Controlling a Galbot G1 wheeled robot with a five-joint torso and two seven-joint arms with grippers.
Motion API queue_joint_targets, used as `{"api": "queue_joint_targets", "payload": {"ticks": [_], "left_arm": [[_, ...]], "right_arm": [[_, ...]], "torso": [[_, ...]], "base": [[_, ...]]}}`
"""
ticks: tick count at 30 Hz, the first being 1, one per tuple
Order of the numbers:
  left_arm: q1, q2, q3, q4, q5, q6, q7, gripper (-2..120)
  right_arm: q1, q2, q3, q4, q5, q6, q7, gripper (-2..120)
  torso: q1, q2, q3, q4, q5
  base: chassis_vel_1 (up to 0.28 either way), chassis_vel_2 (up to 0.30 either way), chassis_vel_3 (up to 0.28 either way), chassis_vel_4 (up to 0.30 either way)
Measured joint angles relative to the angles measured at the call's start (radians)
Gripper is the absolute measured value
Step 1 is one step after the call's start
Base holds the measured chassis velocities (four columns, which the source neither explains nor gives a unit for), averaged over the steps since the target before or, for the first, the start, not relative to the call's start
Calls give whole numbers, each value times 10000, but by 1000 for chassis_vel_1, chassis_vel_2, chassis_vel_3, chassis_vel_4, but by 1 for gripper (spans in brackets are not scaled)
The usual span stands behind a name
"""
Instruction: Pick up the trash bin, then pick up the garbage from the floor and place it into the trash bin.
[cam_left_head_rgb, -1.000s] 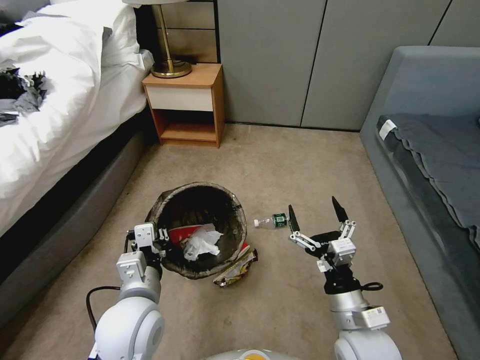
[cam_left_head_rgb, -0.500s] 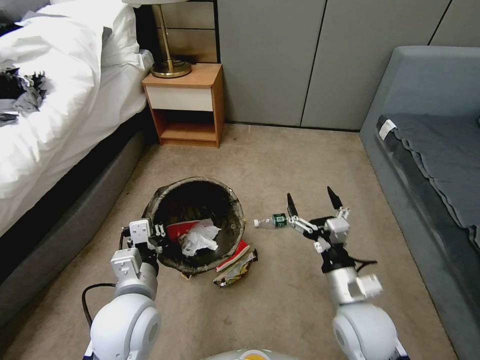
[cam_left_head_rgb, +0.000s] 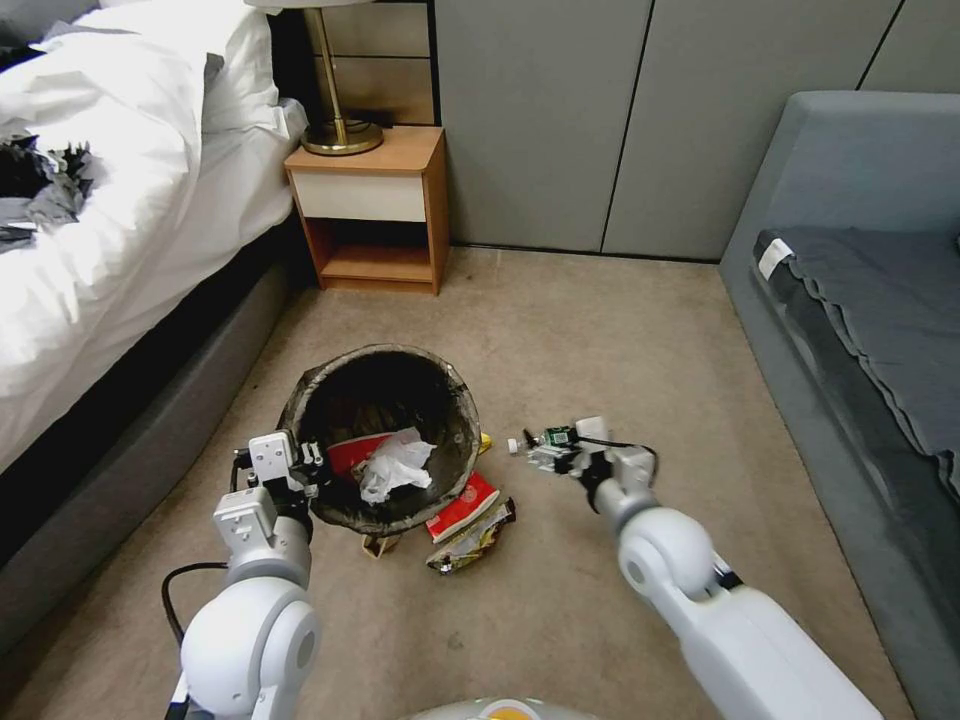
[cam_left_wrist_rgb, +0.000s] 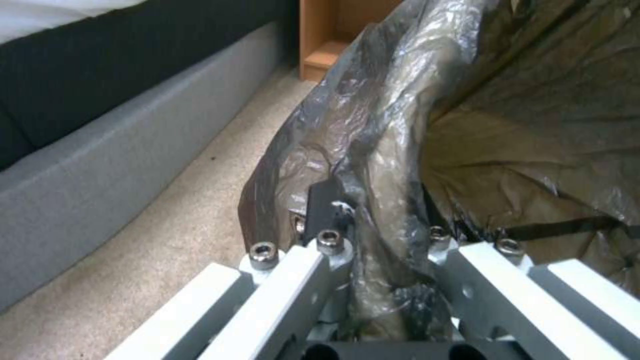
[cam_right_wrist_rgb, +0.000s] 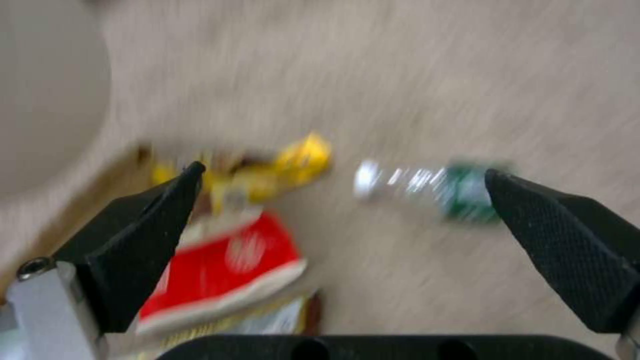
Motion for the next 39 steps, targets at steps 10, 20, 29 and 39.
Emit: {"api": "queue_joint_targets", "payload": {"ticks": [10,20,29,39], "left_arm": [[-88,-106,-30,271,139,31,-23,2],[166,-259,-32,110,331,-40,-23,2],[320,-308,-36,-37,472,-94,-23,2],[396,-387,1,-93,602,-98,-21,2]], "right_arm": [[1880,1180,-2363,-2709,1926,-841,732,100],[2402,2053,-2860,-4043,2186,-1453,1072,100],[2316,2321,-2587,-4697,1886,-1784,1008,100],[2269,2612,-2466,-5235,1521,-1777,934,100]], "torso": [[0,0,0,2,-1],[0,0,0,2,0],[0,0,-1,0,-1],[0,0,-1,0,0]], "base": [[0,0,0,0],[0,0,0,0],[0,0,0,0],[0,0,0,0]]}}
